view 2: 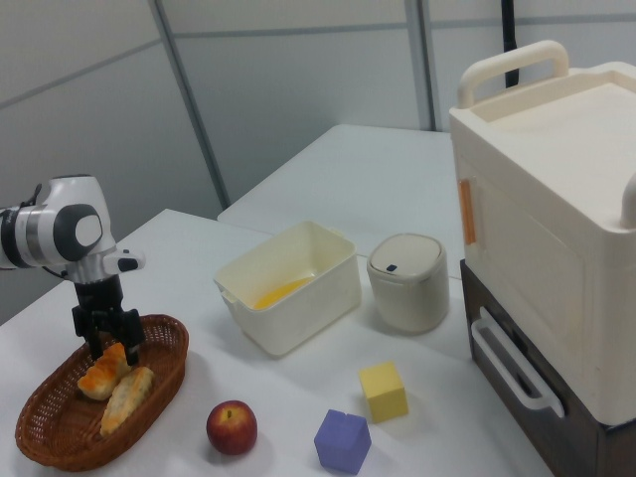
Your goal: Put the bread on the table
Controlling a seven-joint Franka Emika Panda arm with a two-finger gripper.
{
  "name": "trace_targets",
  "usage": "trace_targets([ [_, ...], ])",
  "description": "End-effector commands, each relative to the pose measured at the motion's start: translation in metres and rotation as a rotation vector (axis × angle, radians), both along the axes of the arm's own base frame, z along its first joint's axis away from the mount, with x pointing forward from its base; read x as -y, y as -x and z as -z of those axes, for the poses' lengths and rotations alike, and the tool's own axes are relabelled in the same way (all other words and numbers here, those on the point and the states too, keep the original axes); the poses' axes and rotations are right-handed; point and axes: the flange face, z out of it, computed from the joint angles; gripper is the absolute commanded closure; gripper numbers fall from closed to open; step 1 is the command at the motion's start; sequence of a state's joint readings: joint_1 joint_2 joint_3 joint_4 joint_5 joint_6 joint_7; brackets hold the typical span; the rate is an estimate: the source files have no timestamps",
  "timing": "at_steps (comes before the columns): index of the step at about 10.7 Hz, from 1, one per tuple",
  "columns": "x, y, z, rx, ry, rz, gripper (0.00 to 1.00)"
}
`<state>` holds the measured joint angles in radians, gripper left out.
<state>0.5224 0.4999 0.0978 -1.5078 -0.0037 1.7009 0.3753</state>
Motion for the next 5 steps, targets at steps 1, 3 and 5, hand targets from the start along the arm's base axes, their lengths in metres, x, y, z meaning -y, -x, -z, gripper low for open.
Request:
trace_targets([
  [1, -0.016, 0.008, 0.013, 0.006, -0.019, -0.016, 0.0],
  [3, -0.02, 0.01, 0.017, 0.003, -0.021, -0.02, 0.0],
  [5, -0.031, 0.013, 0.017, 0.031, -0.042, -0.028, 0.0],
])
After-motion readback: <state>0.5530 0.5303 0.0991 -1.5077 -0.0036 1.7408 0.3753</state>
